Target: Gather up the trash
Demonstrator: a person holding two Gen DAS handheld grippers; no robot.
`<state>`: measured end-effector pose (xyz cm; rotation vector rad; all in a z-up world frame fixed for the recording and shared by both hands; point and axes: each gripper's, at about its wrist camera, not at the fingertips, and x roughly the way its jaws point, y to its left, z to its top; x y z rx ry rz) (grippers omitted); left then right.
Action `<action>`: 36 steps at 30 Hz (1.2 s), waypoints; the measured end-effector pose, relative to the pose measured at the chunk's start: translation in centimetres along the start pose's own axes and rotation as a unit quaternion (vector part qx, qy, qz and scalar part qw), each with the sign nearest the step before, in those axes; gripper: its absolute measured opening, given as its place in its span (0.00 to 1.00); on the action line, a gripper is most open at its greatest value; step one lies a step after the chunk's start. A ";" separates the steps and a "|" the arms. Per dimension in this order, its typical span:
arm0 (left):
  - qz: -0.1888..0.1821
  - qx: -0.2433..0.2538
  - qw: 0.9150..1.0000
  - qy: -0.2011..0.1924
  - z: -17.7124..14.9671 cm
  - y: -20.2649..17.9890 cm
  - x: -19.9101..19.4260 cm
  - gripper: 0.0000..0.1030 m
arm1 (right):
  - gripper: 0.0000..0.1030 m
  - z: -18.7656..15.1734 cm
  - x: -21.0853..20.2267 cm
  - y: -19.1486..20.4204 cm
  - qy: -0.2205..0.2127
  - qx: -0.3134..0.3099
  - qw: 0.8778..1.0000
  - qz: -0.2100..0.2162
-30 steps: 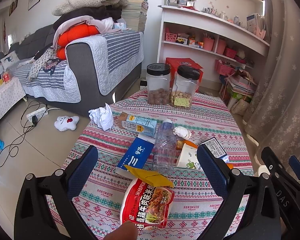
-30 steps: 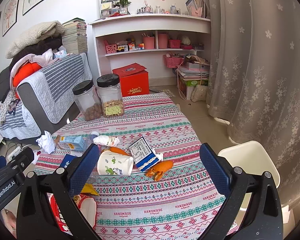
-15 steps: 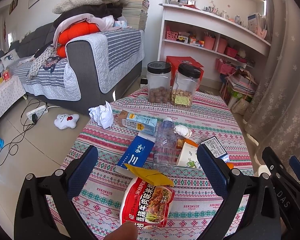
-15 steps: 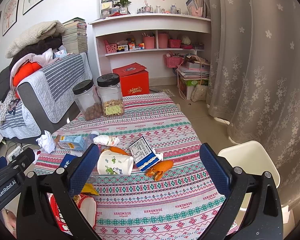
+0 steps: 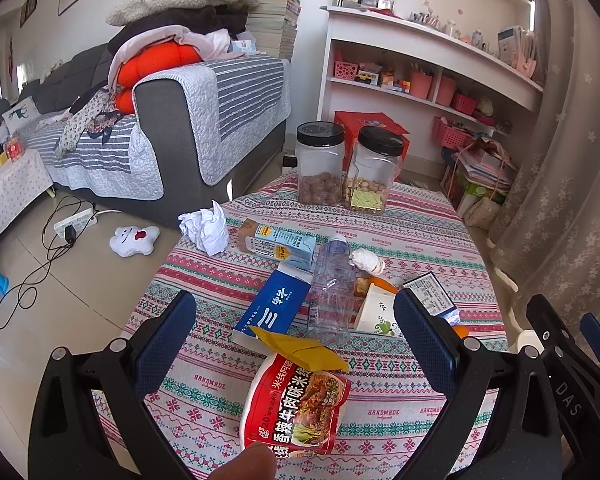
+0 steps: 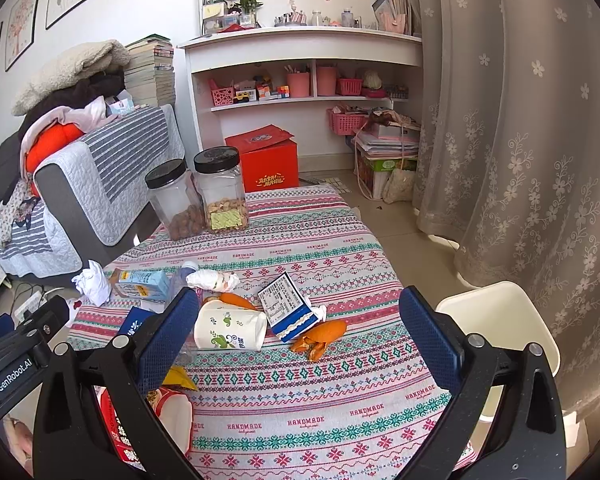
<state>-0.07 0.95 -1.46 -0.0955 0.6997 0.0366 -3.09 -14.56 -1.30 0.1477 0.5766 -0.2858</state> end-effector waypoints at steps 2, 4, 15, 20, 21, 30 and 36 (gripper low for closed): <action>0.000 0.000 1.000 0.000 0.0 0.0 0.0 0.93 | 0.93 0.0 0.0 0.1 0.000 0.000 1.000 0.001; 0.000 -0.001 1.000 0.000 -0.1 0.1 0.0 0.93 | 0.93 0.1 0.0 0.1 0.001 -0.001 1.000 0.001; 0.000 -0.004 1.000 0.004 -0.1 0.2 0.1 0.93 | 0.93 -0.1 0.0 0.3 0.002 0.000 1.000 0.001; 0.001 -0.006 1.000 0.007 -0.1 0.5 0.1 0.93 | 0.93 -0.3 0.1 0.4 0.004 0.001 1.000 0.001; 0.001 -0.006 1.000 0.007 -0.1 0.5 0.1 0.93 | 0.93 -0.4 0.1 0.4 0.004 0.000 1.000 0.002; 0.002 -0.007 1.000 0.011 -0.2 0.4 0.3 0.93 | 0.93 -0.4 0.5 0.7 0.011 0.000 1.000 0.003; 0.002 -0.010 1.000 0.015 -0.2 0.4 0.3 0.93 | 0.93 -0.4 0.5 0.7 0.011 0.001 1.000 0.004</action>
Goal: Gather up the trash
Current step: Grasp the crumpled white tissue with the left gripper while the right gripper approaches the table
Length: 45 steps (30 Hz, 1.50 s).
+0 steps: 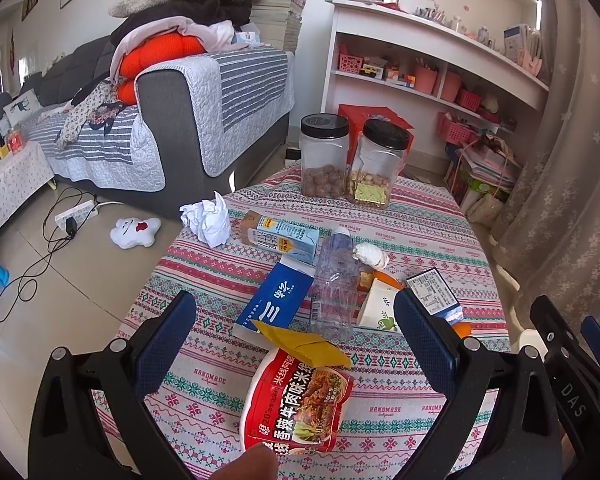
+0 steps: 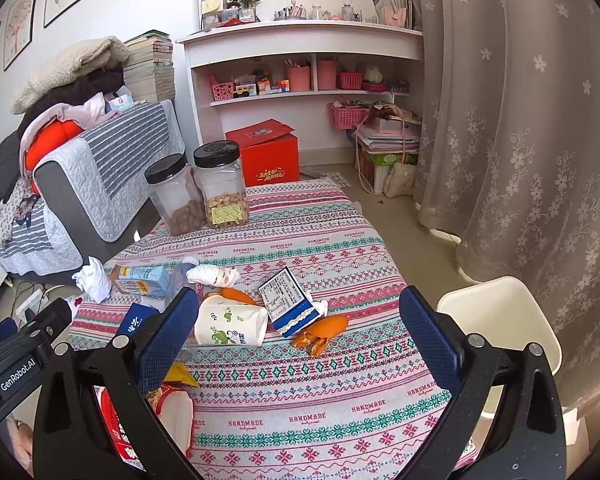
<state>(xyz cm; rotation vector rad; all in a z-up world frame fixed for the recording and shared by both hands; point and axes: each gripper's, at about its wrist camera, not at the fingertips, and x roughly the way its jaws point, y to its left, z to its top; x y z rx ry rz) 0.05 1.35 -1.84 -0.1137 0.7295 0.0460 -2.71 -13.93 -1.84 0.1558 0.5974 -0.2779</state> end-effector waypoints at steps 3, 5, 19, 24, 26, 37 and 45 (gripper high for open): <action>-0.004 -0.010 1.000 0.014 0.3 0.6 0.4 0.93 | 0.93 0.3 0.4 -0.7 0.022 0.021 0.999 0.014; -0.009 -0.028 0.999 0.031 1.2 1.8 1.1 0.93 | 0.93 0.5 1.1 -1.9 0.059 0.056 0.996 0.042; 0.060 -0.137 0.976 0.158 12.8 13.4 19.0 0.93 | 0.93 1.8 5.2 -6.7 0.212 0.200 0.939 0.181; 0.071 -0.195 0.959 0.193 10.4 14.4 25.6 0.93 | 0.93 1.8 6.1 -7.7 0.225 0.216 0.934 0.177; 0.086 -0.203 0.958 0.186 10.5 14.4 27.1 0.93 | 0.93 1.6 6.5 -7.9 0.230 0.214 0.934 0.168; 0.059 -0.215 0.957 0.186 9.5 14.6 24.9 0.43 | 0.93 1.5 6.8 -7.1 0.229 0.193 0.942 0.152; -0.097 -0.243 0.964 0.042 11.6 11.5 6.4 0.43 | 0.93 4.1 6.5 -1.6 0.164 0.043 0.979 0.115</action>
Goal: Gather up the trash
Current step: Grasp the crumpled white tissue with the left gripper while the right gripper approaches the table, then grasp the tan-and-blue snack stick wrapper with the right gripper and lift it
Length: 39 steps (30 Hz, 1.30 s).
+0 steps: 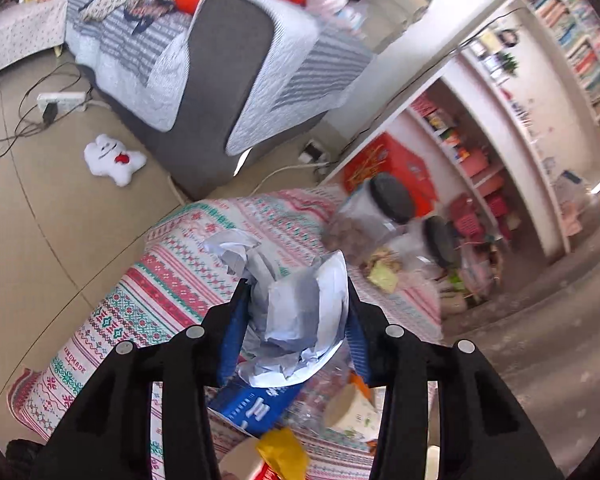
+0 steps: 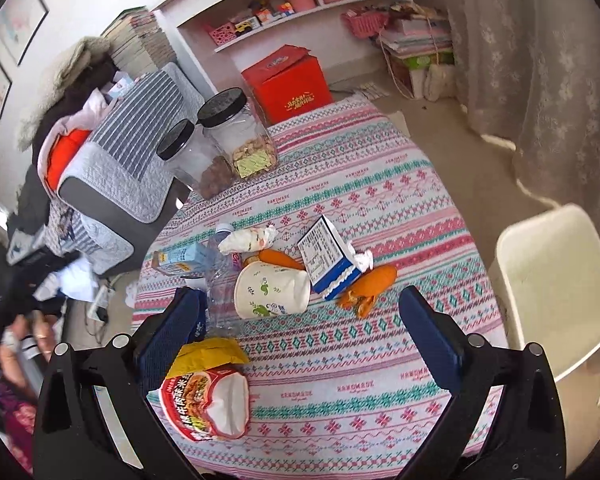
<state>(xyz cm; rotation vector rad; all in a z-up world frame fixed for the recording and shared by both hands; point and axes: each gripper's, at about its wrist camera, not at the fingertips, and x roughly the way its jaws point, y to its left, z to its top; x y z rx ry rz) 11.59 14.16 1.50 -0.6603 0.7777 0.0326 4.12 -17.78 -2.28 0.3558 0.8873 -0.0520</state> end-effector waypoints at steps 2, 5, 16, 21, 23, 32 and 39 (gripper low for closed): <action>-0.016 0.025 0.999 -0.046 -1.0 -1.1 -3.7 0.43 | 0.93 1.4 1.3 2.9 0.010 -0.064 0.998 0.001; -0.011 0.044 0.993 -0.105 -2.0 -0.6 -6.7 0.44 | 0.93 3.6 4.5 8.9 0.041 -0.181 0.983 0.013; -0.029 -0.013 0.996 -0.082 0.5 4.8 -6.3 0.44 | 0.86 3.1 20.6 23.7 0.160 -0.369 0.915 0.024; -0.040 -0.024 0.997 -0.058 0.7 6.5 -6.0 0.44 | 0.83 1.7 23.5 26.2 0.171 -0.423 0.890 0.007; -0.038 -0.024 0.997 -0.055 0.6 6.8 -6.0 0.44 | 0.79 1.4 24.3 26.9 0.176 -0.433 0.884 0.000; -0.031 -0.026 0.998 -0.056 0.7 7.9 -6.3 0.45 | 0.26 0.8 27.4 26.8 0.206 -0.411 0.888 -0.014; -0.030 -0.019 0.998 -0.050 0.3 7.2 -5.7 0.45 | 0.22 2.9 24.2 25.7 0.139 -0.379 0.915 0.003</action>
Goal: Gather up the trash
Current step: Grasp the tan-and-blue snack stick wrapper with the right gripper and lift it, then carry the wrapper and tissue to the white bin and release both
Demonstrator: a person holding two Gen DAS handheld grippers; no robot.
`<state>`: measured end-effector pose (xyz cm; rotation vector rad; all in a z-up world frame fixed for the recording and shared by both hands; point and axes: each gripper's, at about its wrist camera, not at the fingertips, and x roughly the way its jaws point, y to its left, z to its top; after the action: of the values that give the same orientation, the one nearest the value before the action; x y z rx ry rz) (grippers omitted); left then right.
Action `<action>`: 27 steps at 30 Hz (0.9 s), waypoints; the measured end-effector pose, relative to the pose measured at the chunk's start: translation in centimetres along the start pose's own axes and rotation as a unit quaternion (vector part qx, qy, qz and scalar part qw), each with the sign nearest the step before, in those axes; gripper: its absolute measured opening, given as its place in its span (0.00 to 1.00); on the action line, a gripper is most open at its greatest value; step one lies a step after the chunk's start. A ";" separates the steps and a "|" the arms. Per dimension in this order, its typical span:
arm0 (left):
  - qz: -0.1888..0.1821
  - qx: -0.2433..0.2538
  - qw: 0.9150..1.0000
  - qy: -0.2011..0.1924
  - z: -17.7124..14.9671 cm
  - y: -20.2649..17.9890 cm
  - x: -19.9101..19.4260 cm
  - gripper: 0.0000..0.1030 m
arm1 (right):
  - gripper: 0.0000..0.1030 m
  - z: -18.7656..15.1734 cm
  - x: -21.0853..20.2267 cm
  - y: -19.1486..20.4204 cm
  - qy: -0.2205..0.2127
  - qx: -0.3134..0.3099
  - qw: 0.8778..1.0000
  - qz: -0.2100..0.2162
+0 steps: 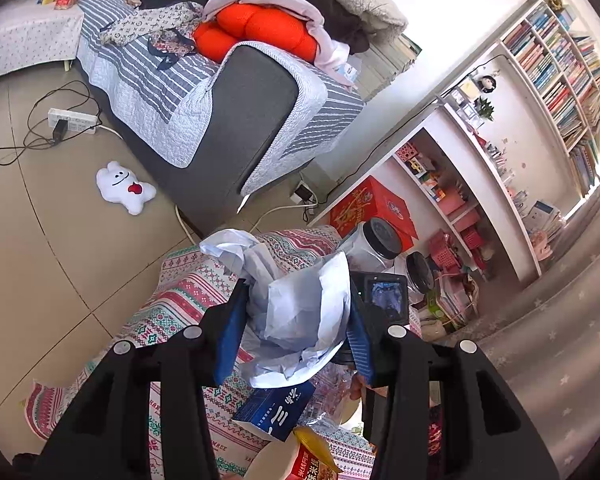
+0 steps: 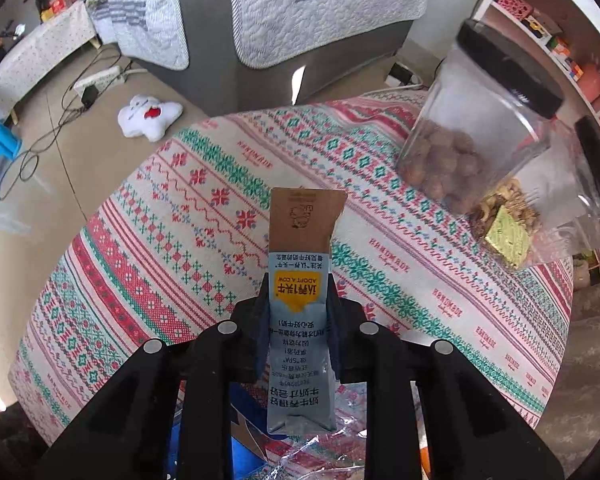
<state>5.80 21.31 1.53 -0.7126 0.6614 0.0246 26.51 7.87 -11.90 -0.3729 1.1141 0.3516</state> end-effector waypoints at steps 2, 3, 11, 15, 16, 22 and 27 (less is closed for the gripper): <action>0.000 0.006 1.000 -0.003 -0.1 -0.3 0.0 0.45 | 0.22 0.3 -1.7 -1.3 -0.028 0.025 0.999 -0.005; 0.000 0.009 1.000 -0.006 -0.2 -0.5 0.0 0.45 | 0.22 0.4 -2.8 -2.1 -0.042 0.039 0.998 -0.008; -0.014 0.023 1.000 -0.004 -1.0 -1.7 0.2 0.45 | 0.22 -1.5 -12.9 -8.9 -0.146 0.124 0.980 -0.053; -0.019 0.026 0.999 -0.001 -1.5 -2.3 0.3 0.45 | 0.22 -5.1 -17.7 -12.8 -0.186 0.172 0.963 -0.095; -0.021 0.026 0.999 0.000 -1.6 -2.4 0.4 0.45 | 0.22 -6.3 -18.5 -13.6 -0.192 0.184 0.958 -0.109; -0.030 0.032 0.999 0.004 -2.7 -3.9 1.0 0.45 | 0.22 -16.3 -23.0 -18.9 -0.200 0.288 0.919 -0.179; -0.035 0.047 0.998 0.011 -3.9 -5.5 1.6 0.45 | 0.22 -27.1 -23.9 -23.2 -0.154 0.411 0.870 -0.227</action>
<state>6.20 14.36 1.72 -0.6459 0.6537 -0.0780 5.89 -27.16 1.98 0.1879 0.7387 -0.4754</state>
